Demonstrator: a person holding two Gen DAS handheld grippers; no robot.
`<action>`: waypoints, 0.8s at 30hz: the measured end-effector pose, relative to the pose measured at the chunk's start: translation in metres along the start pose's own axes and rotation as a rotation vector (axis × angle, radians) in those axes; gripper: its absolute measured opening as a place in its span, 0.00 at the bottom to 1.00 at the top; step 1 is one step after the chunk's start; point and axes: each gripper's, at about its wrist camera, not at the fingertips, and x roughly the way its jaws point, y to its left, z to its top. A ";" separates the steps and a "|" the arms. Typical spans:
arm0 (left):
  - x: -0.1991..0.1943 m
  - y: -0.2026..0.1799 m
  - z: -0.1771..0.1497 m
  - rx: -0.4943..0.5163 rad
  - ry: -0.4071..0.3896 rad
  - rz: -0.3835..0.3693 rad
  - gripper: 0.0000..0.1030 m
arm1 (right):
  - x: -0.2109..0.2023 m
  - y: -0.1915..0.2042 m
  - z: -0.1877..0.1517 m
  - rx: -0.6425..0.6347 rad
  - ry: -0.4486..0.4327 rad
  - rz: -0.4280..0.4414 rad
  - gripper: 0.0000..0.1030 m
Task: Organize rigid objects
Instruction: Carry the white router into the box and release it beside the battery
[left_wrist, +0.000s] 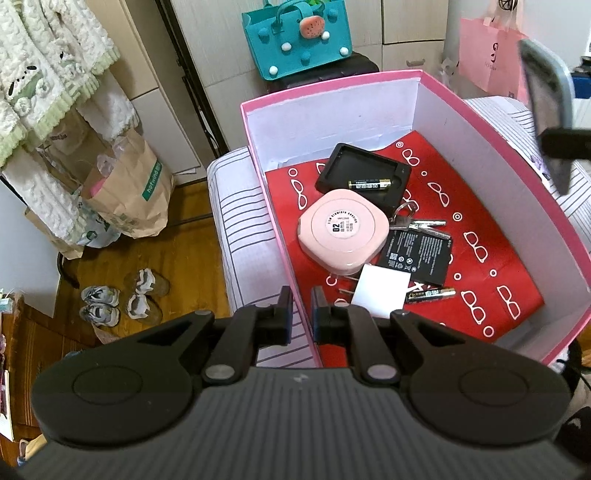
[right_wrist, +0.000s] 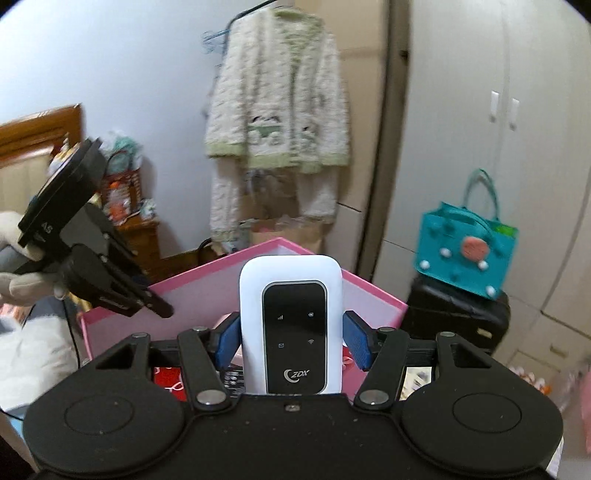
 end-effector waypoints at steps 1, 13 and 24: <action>0.000 0.000 0.000 0.000 -0.002 -0.001 0.09 | 0.006 0.003 0.001 -0.008 0.011 0.013 0.62; 0.000 0.002 -0.002 0.010 -0.013 -0.017 0.09 | 0.061 0.026 -0.022 -0.082 0.267 0.109 0.61; -0.002 0.003 -0.002 0.019 -0.011 -0.028 0.10 | 0.066 0.016 -0.018 -0.009 0.307 0.323 0.64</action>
